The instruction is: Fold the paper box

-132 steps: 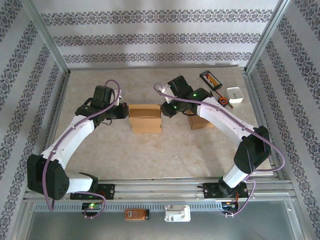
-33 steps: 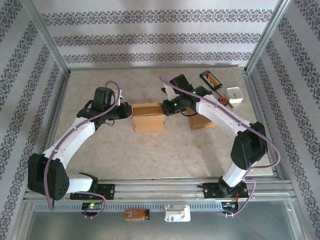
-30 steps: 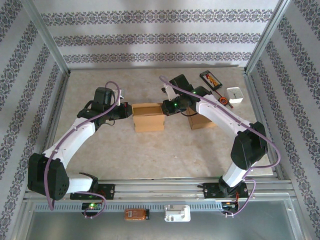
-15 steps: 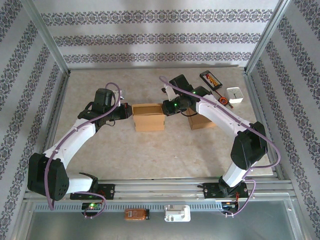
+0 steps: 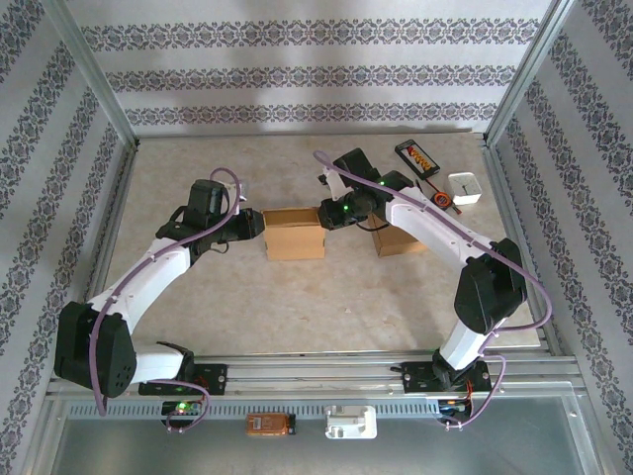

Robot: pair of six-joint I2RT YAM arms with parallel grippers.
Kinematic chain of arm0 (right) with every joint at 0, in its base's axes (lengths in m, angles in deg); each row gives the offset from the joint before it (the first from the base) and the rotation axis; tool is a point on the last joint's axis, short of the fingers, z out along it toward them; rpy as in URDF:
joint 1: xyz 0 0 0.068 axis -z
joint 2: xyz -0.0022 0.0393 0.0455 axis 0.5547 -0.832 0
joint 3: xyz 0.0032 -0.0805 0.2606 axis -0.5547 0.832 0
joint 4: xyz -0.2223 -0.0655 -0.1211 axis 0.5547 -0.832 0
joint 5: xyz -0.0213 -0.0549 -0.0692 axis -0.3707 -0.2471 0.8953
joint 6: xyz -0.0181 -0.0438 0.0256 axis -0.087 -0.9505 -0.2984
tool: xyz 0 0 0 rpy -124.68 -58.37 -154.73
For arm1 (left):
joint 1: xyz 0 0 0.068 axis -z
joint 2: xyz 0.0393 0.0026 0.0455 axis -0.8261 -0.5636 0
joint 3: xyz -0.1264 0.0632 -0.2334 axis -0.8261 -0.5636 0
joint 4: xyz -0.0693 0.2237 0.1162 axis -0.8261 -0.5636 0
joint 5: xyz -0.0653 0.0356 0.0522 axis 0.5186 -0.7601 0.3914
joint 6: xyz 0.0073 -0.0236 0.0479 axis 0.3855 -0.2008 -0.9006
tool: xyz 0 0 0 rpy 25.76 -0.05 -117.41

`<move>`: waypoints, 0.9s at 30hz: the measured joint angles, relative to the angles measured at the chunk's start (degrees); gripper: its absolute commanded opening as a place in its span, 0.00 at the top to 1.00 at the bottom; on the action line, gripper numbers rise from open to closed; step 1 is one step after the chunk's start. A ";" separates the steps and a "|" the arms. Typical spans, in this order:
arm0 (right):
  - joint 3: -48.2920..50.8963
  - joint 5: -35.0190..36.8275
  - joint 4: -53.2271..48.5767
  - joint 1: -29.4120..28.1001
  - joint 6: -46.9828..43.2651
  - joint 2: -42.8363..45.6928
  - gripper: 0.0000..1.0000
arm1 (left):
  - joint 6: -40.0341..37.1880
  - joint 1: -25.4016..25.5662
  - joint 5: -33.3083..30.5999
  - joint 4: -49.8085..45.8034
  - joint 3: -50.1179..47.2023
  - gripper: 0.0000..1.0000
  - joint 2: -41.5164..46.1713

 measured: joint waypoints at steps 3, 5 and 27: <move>0.00 -0.39 0.02 -0.26 0.66 0.02 0.68 | 0.39 0.02 0.44 -0.20 -0.28 0.70 0.61; -0.02 -0.79 0.02 -0.39 0.66 0.11 0.62 | 0.90 0.02 0.59 -0.79 -0.28 0.60 1.31; -3.50 -0.33 1.64 -0.22 1.68 4.37 0.72 | 11.23 0.07 -3.28 3.45 1.29 0.58 2.93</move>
